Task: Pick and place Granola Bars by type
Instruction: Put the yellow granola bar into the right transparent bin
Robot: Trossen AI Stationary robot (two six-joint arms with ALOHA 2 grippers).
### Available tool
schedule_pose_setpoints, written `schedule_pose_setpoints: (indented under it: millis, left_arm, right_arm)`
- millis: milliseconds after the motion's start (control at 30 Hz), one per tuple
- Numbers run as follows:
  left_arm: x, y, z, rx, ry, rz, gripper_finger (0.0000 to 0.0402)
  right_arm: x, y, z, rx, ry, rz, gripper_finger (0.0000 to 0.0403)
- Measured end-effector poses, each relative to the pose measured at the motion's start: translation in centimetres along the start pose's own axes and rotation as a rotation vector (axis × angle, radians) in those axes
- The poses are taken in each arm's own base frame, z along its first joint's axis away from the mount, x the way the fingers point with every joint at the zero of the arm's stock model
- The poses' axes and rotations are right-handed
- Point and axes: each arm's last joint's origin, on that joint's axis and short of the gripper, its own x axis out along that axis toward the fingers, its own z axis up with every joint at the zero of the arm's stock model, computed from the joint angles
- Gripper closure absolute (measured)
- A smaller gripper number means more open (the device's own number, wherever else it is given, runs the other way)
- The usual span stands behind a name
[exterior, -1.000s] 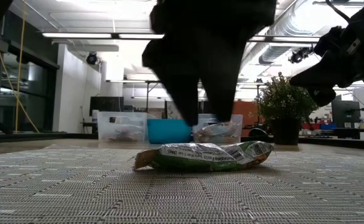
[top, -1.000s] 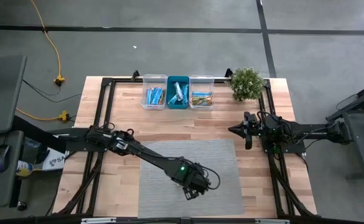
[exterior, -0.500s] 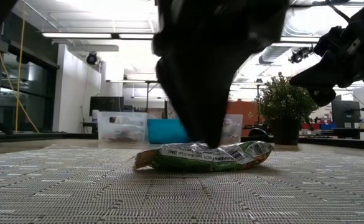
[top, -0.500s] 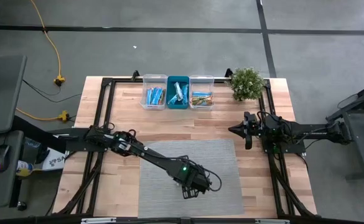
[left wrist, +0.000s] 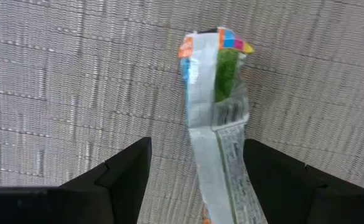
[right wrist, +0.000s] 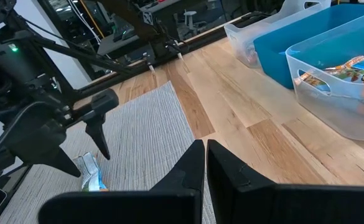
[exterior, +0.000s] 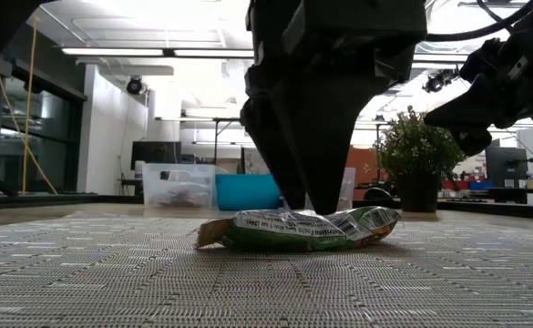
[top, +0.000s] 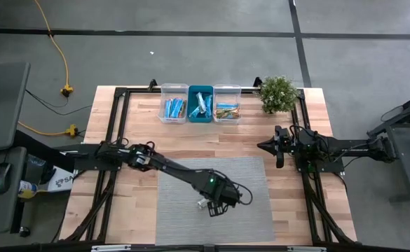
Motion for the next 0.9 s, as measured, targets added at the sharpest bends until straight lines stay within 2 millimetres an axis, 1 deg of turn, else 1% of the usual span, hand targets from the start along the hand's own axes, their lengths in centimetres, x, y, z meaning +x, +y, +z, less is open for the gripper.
schedule_pose_setpoints:
  millis: [133,300,467,567,700,900]
  left_arm:
    - [0.0,0.3,0.2,-0.010,0.011,-0.021,0.0151]
    - [0.0,0.0,0.4,-0.024,0.009,-0.077,0.0151]
    - [0.8,0.0,0.2,-0.057,0.034,-0.056,0.0151]
    - [1.7,-0.2,0.3,-0.065,0.043,-0.063,0.0151]
    - [2.4,-0.3,0.3,-0.064,0.064,-0.069,0.0151]
    - [2.5,-0.2,0.3,-0.068,0.058,-0.072,0.0151]
  right_arm:
    - [0.0,0.0,0.0,0.000,0.000,0.000,0.0402]
    - [0.0,0.0,0.0,0.000,0.000,0.000,0.0402]
    - [0.0,0.0,0.0,0.000,0.000,0.000,0.0402]
    - [0.0,0.0,0.0,0.000,0.000,0.000,0.0402]
    - [0.0,0.0,0.0,0.000,0.000,0.000,0.0402]
    - [0.0,0.0,0.0,0.000,0.000,0.000,0.0402]
